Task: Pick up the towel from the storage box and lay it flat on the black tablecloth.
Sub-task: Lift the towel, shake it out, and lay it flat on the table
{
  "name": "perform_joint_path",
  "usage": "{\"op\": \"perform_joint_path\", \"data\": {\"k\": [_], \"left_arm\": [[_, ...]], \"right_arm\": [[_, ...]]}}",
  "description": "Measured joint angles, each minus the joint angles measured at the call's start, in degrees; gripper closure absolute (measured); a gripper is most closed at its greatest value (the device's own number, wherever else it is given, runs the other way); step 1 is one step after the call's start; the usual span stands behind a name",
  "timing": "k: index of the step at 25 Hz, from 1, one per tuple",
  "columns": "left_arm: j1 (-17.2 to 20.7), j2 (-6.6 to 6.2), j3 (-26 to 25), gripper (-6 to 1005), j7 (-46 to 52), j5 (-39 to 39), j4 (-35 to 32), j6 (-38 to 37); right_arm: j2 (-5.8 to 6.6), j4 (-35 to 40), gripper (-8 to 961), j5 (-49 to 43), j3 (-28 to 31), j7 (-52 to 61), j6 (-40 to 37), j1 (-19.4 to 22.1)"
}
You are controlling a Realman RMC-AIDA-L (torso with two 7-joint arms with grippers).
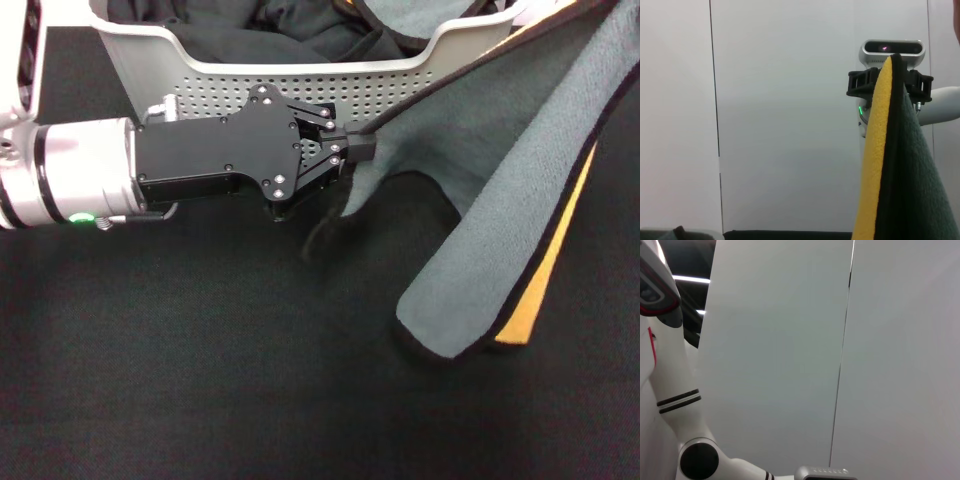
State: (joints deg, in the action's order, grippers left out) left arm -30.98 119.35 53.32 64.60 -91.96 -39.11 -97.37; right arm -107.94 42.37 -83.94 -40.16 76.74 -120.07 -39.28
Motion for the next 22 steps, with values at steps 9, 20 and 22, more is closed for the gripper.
{"op": "perform_joint_path", "data": {"k": [9,20,22], "left_arm": [[0.22,0.14,0.43,961,-0.02,-0.51,0.32,-0.09],[-0.26,0.29,0.06,956,-1.97,0.05,5.21,1.39],[-0.32,0.39,0.04,954,-2.01,0.34,6.12,2.44]], "right_arm": [[0.0,-0.03,940,0.09,0.0,0.2,0.88,-0.12],[-0.6,-0.7,940,-0.41,-1.03,0.8,2.65,-1.69],[-0.6,-0.77,940,-0.44,-1.57,1.09,3.29,-1.86]]}}
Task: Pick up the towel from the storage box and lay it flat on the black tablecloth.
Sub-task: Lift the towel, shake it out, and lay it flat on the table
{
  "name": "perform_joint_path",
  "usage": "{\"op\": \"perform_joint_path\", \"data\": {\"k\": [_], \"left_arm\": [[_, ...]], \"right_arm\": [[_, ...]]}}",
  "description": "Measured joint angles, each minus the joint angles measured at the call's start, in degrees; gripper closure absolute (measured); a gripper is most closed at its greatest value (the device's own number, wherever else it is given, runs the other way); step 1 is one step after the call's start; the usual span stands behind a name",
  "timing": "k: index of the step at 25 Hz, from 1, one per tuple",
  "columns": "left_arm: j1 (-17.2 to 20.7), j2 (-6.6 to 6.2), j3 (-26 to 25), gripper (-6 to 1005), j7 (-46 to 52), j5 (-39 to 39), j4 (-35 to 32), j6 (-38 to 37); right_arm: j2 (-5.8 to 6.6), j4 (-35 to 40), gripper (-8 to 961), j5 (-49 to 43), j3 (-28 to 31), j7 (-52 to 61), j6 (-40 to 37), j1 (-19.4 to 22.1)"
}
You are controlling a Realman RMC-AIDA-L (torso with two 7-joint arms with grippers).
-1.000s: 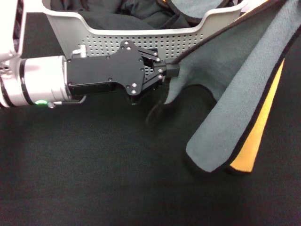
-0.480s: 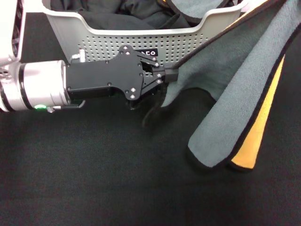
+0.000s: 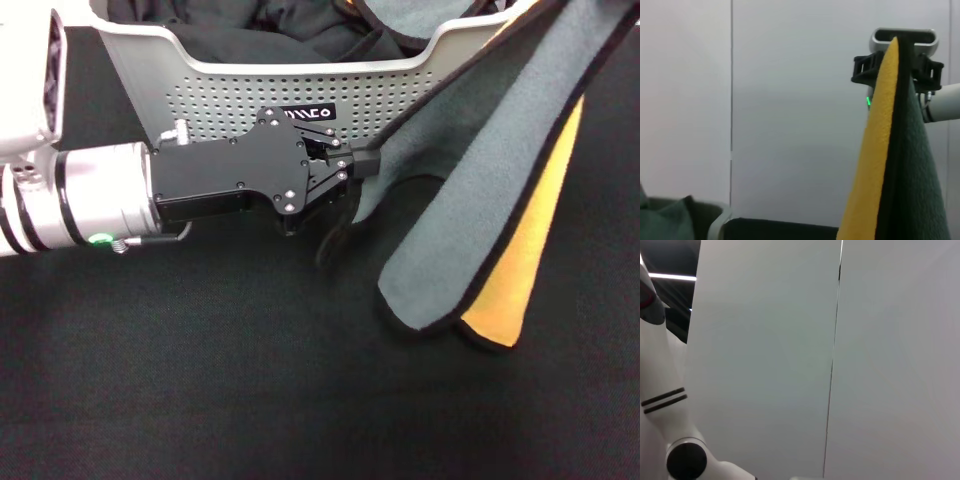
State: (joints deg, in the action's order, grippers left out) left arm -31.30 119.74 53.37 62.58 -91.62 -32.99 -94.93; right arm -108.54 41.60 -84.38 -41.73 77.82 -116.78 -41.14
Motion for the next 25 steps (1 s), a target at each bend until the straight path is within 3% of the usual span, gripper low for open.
{"op": "perform_joint_path", "data": {"k": [10,25], "left_arm": [[-0.78,0.18,0.1,912,-2.3,2.08,5.76,0.82],[-0.83,0.23,0.42,870,-4.61,1.98,9.49,2.76]], "right_arm": [[-0.08,0.0,940,-0.07,-5.58,0.88,4.14,-1.75],[-0.63,0.62,940,0.41,-5.21,1.82,4.29,-3.1]]}}
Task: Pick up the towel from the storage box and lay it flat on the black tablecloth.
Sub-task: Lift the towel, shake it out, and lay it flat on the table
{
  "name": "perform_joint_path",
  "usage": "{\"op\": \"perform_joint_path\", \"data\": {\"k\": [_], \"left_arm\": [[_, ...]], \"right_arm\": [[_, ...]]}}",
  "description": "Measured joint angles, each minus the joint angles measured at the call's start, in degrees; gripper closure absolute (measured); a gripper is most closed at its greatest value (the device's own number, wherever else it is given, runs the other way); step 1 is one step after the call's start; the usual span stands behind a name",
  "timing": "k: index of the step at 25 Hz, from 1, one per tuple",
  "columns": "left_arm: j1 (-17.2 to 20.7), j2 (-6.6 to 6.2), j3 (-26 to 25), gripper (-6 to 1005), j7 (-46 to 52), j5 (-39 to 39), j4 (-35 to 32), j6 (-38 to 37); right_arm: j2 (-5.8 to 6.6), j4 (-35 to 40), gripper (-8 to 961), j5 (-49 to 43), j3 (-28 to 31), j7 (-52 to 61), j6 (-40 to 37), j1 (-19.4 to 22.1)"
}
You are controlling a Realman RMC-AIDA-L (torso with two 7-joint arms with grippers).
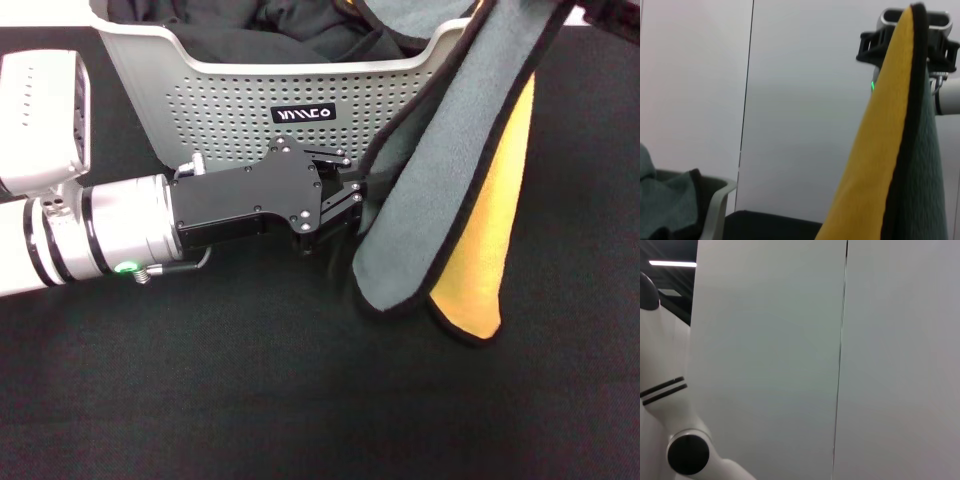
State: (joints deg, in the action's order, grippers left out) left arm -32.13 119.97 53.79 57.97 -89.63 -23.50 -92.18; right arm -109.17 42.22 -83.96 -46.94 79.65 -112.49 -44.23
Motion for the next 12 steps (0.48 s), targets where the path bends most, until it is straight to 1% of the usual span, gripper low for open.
{"op": "perform_joint_path", "data": {"k": [4,12], "left_arm": [[0.3,0.0,0.0,873,-0.01,-0.23,0.09,0.54],[0.39,-0.01,0.0,879,-0.04,-0.7,0.13,1.23]], "right_arm": [[0.4,0.34,940,1.72,0.09,0.07,-0.05,0.68],[1.08,2.82,940,5.07,0.1,0.76,-0.74,3.46]]}}
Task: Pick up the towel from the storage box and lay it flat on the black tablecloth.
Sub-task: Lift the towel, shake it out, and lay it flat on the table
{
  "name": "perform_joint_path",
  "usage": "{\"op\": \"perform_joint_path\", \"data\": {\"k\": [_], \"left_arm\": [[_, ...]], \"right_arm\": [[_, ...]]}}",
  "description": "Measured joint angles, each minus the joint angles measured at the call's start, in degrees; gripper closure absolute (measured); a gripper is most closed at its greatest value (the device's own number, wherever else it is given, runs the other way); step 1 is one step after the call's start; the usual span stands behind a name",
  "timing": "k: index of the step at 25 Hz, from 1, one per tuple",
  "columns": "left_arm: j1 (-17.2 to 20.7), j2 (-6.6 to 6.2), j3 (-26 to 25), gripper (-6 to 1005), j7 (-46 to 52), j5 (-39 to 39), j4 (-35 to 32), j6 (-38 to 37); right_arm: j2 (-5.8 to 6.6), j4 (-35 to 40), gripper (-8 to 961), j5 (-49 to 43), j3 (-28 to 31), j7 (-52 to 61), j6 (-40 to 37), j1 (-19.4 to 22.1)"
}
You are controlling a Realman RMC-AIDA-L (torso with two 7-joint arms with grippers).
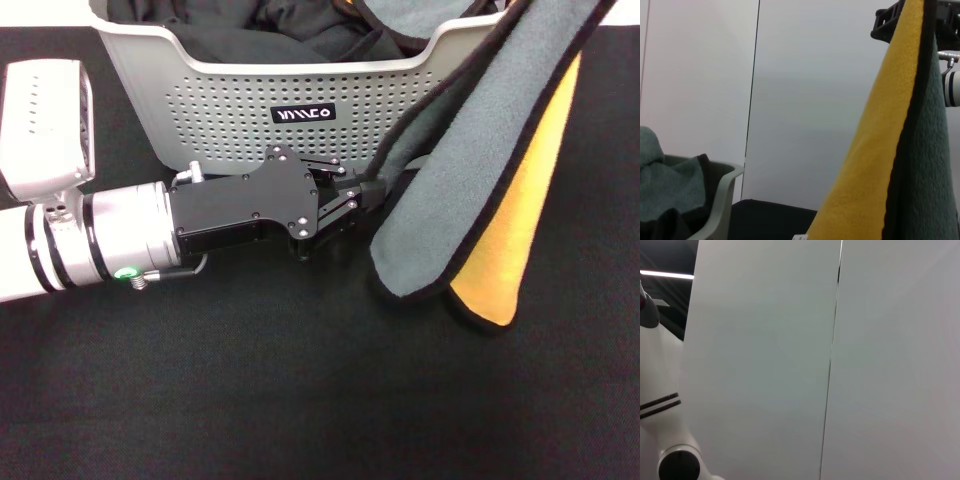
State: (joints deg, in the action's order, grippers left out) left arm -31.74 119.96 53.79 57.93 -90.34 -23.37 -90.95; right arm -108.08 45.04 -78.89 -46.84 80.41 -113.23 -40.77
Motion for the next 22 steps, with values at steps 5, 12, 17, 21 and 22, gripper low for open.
{"op": "perform_joint_path", "data": {"k": [5,12,17,21,22], "left_arm": [[-0.35,-0.05,0.1,881,-0.01,-0.58,0.93,0.57],[-1.31,-0.03,0.17,882,-1.36,-1.41,2.78,1.44],[-1.39,0.0,0.17,885,-1.48,-1.39,2.89,1.3],[-1.42,0.0,1.42,887,-1.62,-1.36,2.77,1.18],[-1.49,0.01,1.73,888,-1.62,-1.25,2.77,1.18]], "right_arm": [[0.14,0.05,940,1.26,0.48,0.01,-0.2,0.8],[0.18,0.06,941,1.76,0.78,0.02,-0.74,1.02],[0.16,0.04,941,1.77,0.79,0.02,-0.76,1.11],[0.1,0.03,941,1.76,0.79,0.02,-0.76,1.13],[0.1,0.0,941,1.76,0.79,0.02,-0.75,1.14]]}}
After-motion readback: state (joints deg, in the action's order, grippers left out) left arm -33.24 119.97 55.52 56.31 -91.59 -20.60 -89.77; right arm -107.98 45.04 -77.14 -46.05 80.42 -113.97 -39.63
